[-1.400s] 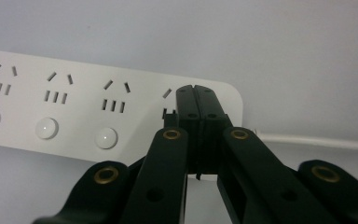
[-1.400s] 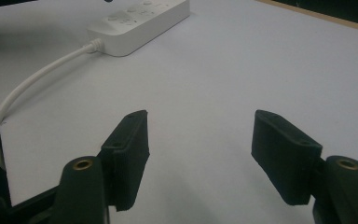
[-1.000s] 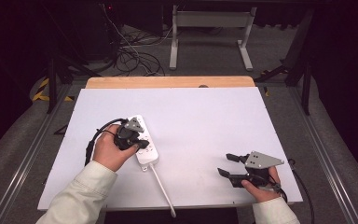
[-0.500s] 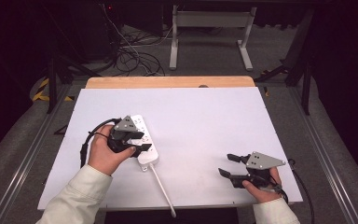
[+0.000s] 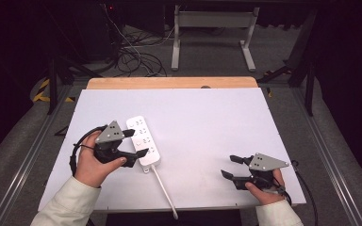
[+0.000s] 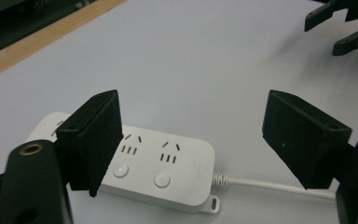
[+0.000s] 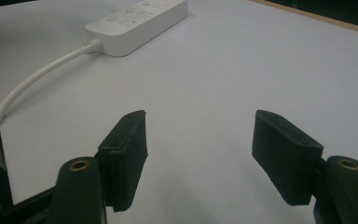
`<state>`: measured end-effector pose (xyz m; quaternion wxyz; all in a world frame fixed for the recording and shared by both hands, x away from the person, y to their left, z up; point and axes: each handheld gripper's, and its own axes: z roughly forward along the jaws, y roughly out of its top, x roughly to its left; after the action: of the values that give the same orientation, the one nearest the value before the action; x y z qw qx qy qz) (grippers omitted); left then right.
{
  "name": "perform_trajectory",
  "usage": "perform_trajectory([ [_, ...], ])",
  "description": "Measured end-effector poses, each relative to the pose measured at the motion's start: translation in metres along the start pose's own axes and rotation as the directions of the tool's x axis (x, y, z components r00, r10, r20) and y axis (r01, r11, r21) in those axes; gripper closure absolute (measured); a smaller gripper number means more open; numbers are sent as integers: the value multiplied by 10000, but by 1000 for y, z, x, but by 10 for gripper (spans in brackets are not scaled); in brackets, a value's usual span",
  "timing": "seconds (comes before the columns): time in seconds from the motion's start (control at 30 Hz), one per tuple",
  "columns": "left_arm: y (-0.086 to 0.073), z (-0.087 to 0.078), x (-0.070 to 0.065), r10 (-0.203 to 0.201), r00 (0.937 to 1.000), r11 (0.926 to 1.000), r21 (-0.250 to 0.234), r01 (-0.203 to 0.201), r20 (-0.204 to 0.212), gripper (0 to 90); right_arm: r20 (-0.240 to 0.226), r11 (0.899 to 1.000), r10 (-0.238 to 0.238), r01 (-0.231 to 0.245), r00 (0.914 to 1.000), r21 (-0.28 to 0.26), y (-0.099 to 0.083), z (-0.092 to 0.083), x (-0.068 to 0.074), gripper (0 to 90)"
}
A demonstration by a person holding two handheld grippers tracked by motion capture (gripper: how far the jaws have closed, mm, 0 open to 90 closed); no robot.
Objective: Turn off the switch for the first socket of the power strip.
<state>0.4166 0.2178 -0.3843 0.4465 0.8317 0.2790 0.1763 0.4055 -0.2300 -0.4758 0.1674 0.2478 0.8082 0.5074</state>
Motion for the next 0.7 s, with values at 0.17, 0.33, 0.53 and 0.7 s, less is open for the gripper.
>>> perform_trajectory([
  [0.17,-13,-12,-2,-107,9999,9956,-935,100,-73,170,-8,10000,-4,4,10000,1,0,0,1,357],
  [0.33,-30,-21,1,-241,9990,9888,-1483,181,-387,169,-23,10000,10,-10,10000,3,0,0,1,355],
  [0.53,-57,-30,3,-581,9973,9822,-1815,492,-440,167,-46,10000,25,-25,10000,-36,0,0,1,346],
  [0.7,-72,-35,6,-986,9946,9759,-1983,905,-312,163,-69,10000,-17,16,10000,-88,0,1,1,334],
])
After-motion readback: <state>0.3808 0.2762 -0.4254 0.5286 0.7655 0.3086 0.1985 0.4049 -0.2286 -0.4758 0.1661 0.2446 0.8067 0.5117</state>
